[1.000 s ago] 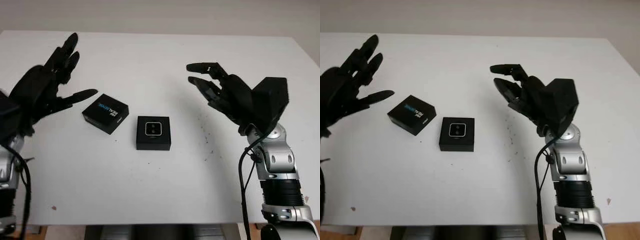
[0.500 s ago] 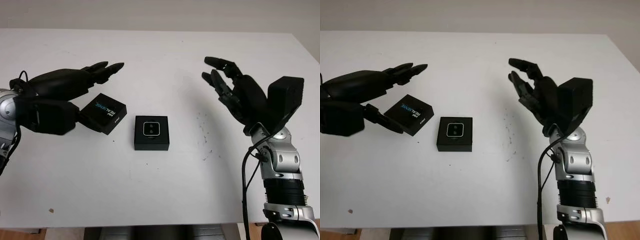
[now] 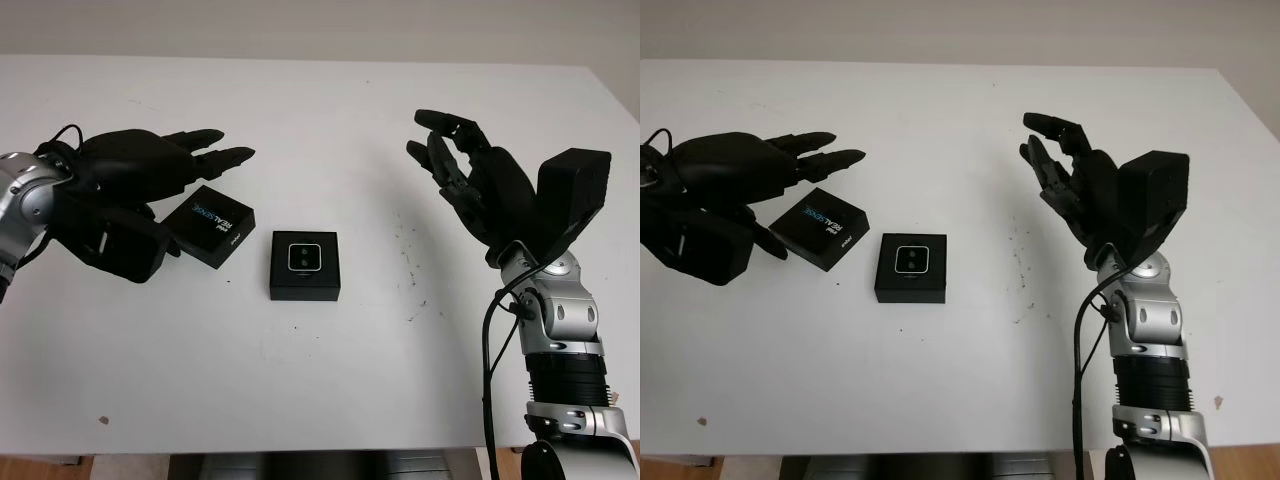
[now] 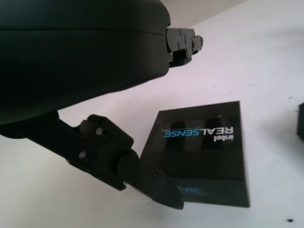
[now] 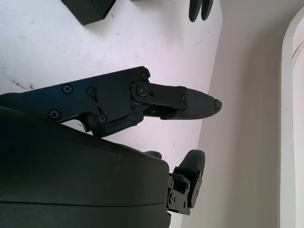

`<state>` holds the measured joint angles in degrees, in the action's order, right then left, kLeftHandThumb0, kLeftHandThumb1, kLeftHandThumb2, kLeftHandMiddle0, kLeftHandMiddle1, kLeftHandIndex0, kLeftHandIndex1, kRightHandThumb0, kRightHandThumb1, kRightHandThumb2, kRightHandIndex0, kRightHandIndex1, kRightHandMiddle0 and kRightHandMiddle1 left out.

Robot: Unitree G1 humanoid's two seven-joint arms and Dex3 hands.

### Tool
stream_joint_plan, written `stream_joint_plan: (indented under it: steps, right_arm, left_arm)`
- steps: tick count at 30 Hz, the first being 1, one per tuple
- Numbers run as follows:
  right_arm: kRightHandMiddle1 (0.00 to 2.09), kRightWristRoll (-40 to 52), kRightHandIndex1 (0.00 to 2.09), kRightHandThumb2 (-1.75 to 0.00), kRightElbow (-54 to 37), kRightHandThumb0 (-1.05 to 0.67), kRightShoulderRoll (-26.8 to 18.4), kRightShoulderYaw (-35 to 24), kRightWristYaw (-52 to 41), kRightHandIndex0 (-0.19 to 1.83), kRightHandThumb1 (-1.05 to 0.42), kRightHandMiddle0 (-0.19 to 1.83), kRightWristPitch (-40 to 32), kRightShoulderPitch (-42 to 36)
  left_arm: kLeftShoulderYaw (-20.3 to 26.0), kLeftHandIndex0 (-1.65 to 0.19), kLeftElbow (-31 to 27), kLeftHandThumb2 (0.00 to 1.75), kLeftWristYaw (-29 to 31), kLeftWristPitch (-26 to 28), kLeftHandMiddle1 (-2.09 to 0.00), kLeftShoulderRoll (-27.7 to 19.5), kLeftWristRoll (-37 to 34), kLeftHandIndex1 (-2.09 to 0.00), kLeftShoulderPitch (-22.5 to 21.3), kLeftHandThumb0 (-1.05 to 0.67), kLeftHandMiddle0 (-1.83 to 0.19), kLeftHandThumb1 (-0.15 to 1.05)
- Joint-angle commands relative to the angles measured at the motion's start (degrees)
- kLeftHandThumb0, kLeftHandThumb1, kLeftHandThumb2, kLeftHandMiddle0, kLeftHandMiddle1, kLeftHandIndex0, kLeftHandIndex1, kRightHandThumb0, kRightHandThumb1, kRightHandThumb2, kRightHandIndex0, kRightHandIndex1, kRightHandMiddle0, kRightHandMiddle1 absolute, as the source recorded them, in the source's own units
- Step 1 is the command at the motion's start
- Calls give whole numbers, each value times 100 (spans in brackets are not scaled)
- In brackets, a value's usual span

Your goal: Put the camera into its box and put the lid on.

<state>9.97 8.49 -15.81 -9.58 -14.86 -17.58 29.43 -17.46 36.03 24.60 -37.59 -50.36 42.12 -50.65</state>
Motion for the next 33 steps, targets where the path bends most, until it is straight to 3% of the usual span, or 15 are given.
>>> stream_joint_plan:
  steps: [1,5,11,18,30,33]
  right_arm:
    - [95,-12,32,-51,15,-61,-69,15,-23,10,-105,-18,81,-19]
    - [94,-49,31,-51,-39,-60,-43,29,41,11,-105,-17,40,-40]
    - [94,-91,30,-50,-91,-60,-26,43,123,12,-105,-17,-11,-55]
    - [96,-140,28,-50,-164,-59,-27,97,200,13,-105,-18,-85,-65]
    - [95,-167,27,-51,-274,-57,-37,108,264,16,-105,-15,-192,-100]
    - [96,-174,26,-50,-300,-57,-31,106,288,17,-105,-14,-215,-103]
  left_arm:
    - [-121,10,269,5,-184,-66,-6,100,78,-6,-245,-46,11,75]
    - [-249,9,684,6,-336,-236,-6,213,60,-6,-415,-45,9,76]
    - [-276,7,1065,6,-3,-320,-7,373,-261,-7,-535,-45,6,78]
    - [-194,4,941,6,571,25,-9,452,-748,-8,-359,-45,-2,80]
    - [-308,-24,787,6,612,-2,-18,431,-820,-19,-147,-34,-35,81]
    - [-348,-19,720,6,523,-68,-69,390,-672,-53,-114,-38,-12,83]
